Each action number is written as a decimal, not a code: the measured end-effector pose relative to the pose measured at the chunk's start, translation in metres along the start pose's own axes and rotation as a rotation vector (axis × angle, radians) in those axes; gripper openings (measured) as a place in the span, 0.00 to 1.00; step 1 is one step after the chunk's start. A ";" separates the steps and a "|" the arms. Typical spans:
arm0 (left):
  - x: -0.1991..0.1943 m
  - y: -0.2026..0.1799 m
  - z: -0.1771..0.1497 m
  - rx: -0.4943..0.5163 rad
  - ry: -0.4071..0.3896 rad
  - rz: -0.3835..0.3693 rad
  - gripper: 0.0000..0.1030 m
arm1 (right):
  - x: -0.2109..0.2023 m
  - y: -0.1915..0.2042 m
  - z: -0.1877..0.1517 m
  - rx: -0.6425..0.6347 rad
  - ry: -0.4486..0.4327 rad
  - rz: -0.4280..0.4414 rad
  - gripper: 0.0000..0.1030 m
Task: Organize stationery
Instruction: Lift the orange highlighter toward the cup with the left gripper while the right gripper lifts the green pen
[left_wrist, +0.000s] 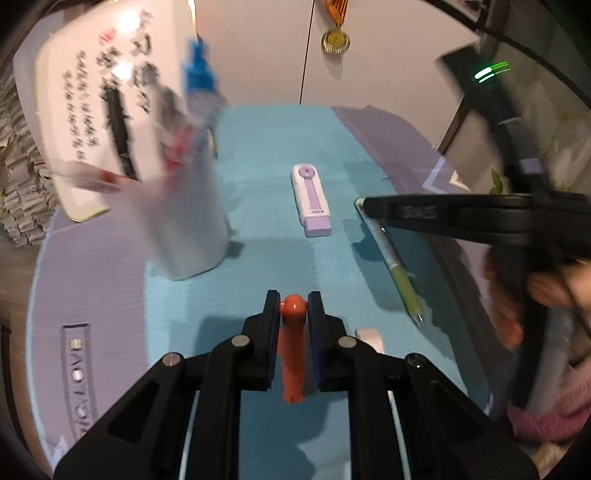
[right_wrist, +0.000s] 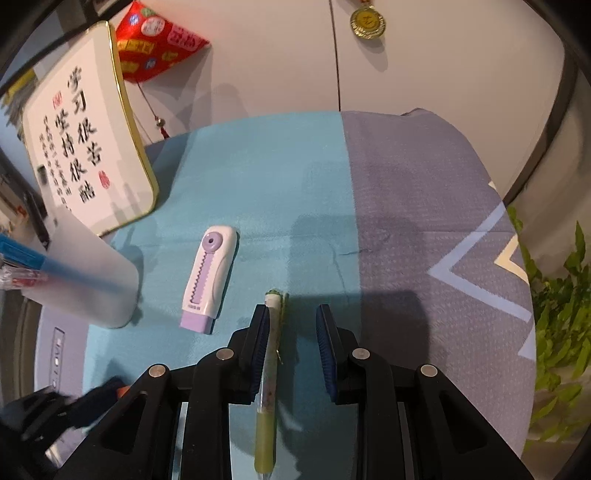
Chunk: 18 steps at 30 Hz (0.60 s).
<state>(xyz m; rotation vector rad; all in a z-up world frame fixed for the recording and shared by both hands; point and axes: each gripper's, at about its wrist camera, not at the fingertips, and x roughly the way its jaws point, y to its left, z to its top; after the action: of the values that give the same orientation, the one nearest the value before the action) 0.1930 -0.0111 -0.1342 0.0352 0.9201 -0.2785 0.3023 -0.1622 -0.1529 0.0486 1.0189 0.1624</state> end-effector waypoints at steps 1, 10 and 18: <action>-0.005 0.001 -0.002 0.001 -0.012 0.001 0.13 | 0.003 0.002 0.000 0.000 0.008 0.001 0.25; -0.050 0.012 -0.015 0.006 -0.101 -0.002 0.13 | 0.001 -0.001 -0.010 0.037 0.016 0.038 0.15; -0.080 0.022 -0.005 -0.029 -0.184 -0.024 0.13 | -0.075 0.013 -0.030 -0.003 -0.151 0.105 0.14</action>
<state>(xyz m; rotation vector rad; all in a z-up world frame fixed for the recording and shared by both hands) 0.1489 0.0282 -0.0763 -0.0275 0.7423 -0.2856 0.2364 -0.1619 -0.1040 0.1106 0.8655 0.2524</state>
